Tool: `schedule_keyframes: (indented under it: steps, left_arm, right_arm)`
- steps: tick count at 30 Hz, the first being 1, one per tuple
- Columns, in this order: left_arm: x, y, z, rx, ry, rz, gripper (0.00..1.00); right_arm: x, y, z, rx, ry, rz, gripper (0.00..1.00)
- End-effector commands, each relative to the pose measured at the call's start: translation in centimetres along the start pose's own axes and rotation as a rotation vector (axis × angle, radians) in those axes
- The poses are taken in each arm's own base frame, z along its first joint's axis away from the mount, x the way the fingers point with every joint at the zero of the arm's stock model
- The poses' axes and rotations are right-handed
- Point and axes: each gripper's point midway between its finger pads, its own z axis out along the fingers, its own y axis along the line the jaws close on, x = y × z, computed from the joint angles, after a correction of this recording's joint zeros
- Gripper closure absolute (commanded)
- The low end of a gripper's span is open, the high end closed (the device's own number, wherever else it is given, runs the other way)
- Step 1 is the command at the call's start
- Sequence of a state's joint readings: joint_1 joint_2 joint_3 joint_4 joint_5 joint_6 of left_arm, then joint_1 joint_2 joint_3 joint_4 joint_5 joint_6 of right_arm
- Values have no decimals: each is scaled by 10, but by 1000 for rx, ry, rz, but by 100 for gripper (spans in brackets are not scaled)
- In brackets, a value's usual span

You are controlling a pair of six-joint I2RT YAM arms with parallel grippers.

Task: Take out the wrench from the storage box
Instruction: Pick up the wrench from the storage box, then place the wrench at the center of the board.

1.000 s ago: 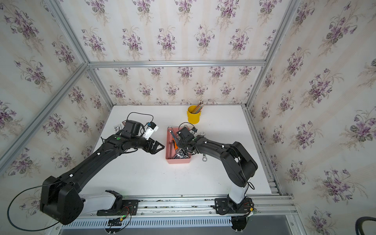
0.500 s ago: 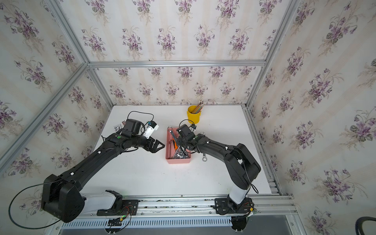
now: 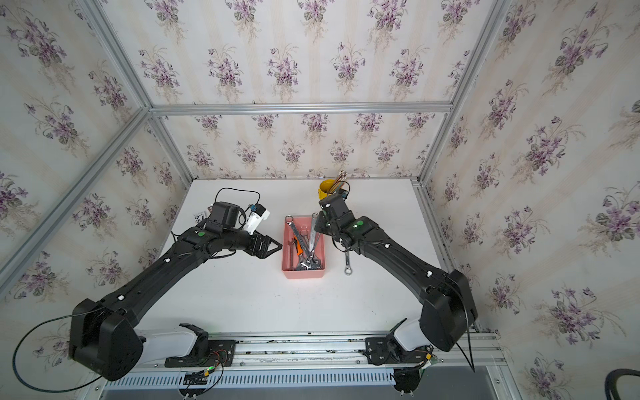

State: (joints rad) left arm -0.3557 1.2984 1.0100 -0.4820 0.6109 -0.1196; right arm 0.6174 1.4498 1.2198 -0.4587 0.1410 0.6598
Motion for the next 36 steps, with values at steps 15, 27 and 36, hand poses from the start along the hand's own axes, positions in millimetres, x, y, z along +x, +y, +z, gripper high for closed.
schedule_keyframes:
  steps: [15,27,36]
  left_arm:
    - [-4,-3,8,43,-12,-17,1]
    - [4,1,10,24,10,-14,1]
    - [8,4,10,13,20,-13,1]
  right_arm:
    - [22,-148,51,119,217,-310,100]
    - [26,-167,103,86,256,-246,100]
    - [31,-171,128,64,272,-219,99]
